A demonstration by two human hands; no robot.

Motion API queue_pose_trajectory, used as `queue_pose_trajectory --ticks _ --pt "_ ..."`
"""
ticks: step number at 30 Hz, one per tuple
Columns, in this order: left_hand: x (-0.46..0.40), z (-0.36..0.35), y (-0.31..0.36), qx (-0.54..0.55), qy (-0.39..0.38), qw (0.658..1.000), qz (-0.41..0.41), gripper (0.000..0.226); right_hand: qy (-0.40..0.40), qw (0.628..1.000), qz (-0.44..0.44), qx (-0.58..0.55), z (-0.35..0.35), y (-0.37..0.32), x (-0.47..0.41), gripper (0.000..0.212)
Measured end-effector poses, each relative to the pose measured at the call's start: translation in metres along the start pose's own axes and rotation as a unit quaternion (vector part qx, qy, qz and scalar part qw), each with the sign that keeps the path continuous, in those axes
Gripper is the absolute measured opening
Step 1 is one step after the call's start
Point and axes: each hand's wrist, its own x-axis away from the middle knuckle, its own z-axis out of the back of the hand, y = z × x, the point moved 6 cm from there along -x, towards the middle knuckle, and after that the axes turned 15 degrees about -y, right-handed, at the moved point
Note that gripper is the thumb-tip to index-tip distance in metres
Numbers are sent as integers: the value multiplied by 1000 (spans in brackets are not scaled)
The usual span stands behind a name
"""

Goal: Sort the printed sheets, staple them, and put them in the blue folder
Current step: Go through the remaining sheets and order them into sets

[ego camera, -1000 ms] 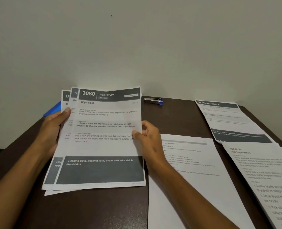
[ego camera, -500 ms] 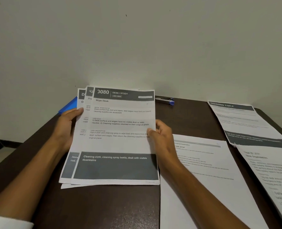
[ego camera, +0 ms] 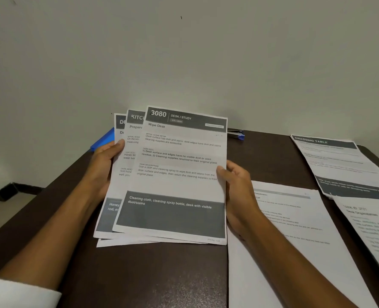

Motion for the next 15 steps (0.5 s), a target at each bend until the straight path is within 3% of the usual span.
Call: queue_pose_trajectory --ticks 15 --pt "2 -7 -4 33 -14 999 7 31 12 1000 -8 9 2 3 -2 35"
